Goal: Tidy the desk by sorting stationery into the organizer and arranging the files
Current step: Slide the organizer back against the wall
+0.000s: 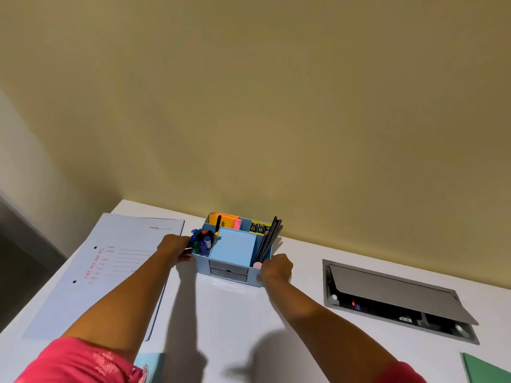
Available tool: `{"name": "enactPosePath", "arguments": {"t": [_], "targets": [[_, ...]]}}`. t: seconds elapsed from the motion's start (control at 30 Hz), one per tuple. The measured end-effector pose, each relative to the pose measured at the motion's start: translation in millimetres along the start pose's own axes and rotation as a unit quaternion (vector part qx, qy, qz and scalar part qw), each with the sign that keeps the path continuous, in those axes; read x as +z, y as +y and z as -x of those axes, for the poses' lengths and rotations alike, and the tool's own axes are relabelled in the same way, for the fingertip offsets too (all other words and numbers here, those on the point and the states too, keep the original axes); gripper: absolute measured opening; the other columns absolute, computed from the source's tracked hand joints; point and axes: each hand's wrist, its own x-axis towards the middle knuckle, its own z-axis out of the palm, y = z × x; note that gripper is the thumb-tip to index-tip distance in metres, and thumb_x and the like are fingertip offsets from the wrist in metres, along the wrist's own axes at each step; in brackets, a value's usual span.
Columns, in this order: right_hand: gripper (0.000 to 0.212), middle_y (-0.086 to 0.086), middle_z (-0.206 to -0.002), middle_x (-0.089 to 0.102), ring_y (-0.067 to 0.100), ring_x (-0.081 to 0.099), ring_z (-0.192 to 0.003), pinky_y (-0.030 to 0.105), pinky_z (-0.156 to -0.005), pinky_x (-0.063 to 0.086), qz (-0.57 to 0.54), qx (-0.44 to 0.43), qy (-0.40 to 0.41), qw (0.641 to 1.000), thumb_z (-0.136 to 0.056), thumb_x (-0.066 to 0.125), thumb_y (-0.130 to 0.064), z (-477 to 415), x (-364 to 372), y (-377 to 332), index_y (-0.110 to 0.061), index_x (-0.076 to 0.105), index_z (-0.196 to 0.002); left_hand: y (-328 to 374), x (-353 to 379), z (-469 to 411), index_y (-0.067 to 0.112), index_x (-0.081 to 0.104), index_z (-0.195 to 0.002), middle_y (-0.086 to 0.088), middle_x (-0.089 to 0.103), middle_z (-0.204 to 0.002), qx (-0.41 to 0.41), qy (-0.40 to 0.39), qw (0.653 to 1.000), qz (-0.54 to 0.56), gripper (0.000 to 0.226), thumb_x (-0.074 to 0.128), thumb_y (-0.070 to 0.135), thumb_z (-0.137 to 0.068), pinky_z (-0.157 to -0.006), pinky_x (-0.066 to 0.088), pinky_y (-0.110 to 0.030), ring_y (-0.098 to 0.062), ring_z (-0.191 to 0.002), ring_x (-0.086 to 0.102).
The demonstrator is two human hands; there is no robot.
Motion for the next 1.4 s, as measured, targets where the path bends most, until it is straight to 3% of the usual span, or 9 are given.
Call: {"name": "enactPosePath", "arguments": {"t": [0.23,0.43,0.57,0.7,0.77,0.93,1.07,1.23,1.4], "targets": [[0.021,0.017,-0.104,0.070,0.032,0.068,-0.095,0.035,-0.080,0.055,-0.002,0.004,0.006,1.000,-0.088,0.061,-0.011,-10,11,-11,0.001,0.066,-0.105,-3,0,-21,-0.002,0.061,-0.077,-0.024,0.069,-0.098,-0.004,0.033,0.997,0.074,0.005,0.062,-0.003,-0.082,-0.088,0.054,-0.047,-0.032,-0.080,0.067],[0.021,0.017,-0.099,0.072,0.034,0.070,-0.088,0.040,-0.081,0.058,-0.028,-0.008,0.013,1.000,-0.090,0.060,-0.016,-19,21,-9,-0.002,0.068,-0.103,-10,7,-22,0.001,0.063,-0.079,-0.016,0.068,-0.084,-0.006,0.054,0.992,0.114,0.001,0.063,0.003,-0.080,-0.092,0.053,-0.042,-0.028,-0.085,0.067],[0.023,0.015,-0.092,0.070,0.037,0.067,-0.090,0.047,-0.082,0.055,-0.102,-0.009,0.000,0.995,-0.092,0.058,-0.020,-24,21,-10,-0.003,0.071,-0.099,-15,16,-18,0.007,0.064,-0.076,-0.017,0.067,-0.094,0.006,0.040,0.987,0.155,0.008,0.061,0.010,-0.083,-0.097,0.047,-0.042,-0.027,-0.091,0.061],[0.022,0.013,-0.089,0.061,0.037,0.064,-0.096,0.047,-0.088,0.054,-0.140,-0.014,-0.043,0.989,-0.095,0.055,-0.023,-18,13,-9,-0.006,0.069,-0.097,-13,26,-3,0.007,0.061,-0.095,-0.013,0.062,-0.106,0.049,0.023,0.983,0.173,0.015,0.046,0.006,-0.094,-0.089,0.047,-0.034,-0.025,-0.097,0.054],[0.025,0.014,-0.096,0.062,0.037,0.062,-0.101,0.045,-0.091,0.052,-0.148,-0.019,-0.061,0.987,-0.096,0.052,-0.023,-12,9,-7,-0.004,0.066,-0.103,-15,29,1,0.008,0.060,-0.110,-0.014,0.060,-0.112,0.084,0.014,0.985,0.148,0.028,0.038,0.001,-0.096,-0.082,0.046,-0.028,-0.025,-0.101,0.052],[0.037,0.012,-0.132,0.056,0.030,0.051,-0.122,0.029,-0.090,0.041,-0.039,-0.084,-0.034,0.995,-0.099,0.046,-0.026,8,-5,3,-0.006,0.053,-0.130,-23,37,20,0.006,0.050,-0.129,-0.018,0.050,-0.137,0.104,0.076,0.992,0.006,0.034,0.035,0.010,-0.100,-0.093,0.040,-0.038,-0.034,-0.121,0.048],[0.027,0.011,-0.124,0.062,0.027,0.057,-0.114,0.027,-0.090,0.043,-0.064,-0.129,-0.018,0.989,-0.095,0.052,-0.017,30,-12,18,-0.006,0.057,-0.120,-49,39,44,0.006,0.044,-0.138,-0.017,0.047,-0.141,0.107,0.112,0.985,-0.079,0.041,0.042,0.011,-0.097,-0.106,0.035,-0.042,-0.036,-0.128,0.044],[0.021,0.007,-0.111,0.067,0.021,0.061,-0.103,0.017,-0.075,0.038,-0.064,-0.167,-0.033,0.983,-0.093,0.053,-0.010,63,-17,51,-0.009,0.062,-0.112,-101,38,83,0.006,0.054,-0.128,-0.012,0.057,-0.131,0.126,0.069,0.984,-0.101,0.034,0.052,0.013,-0.094,-0.099,0.039,-0.033,-0.030,-0.119,0.053],[0.020,0.006,-0.106,0.068,0.020,0.062,-0.098,0.017,-0.076,0.043,-0.052,-0.183,-0.064,0.980,-0.091,0.053,-0.006,101,-12,96,-0.009,0.064,-0.108,-150,30,135,0.015,0.062,-0.106,-0.003,0.072,-0.104,0.174,0.074,0.978,-0.088,0.022,0.052,0.003,-0.090,-0.060,0.043,-0.008,-0.018,-0.084,0.065]]}}
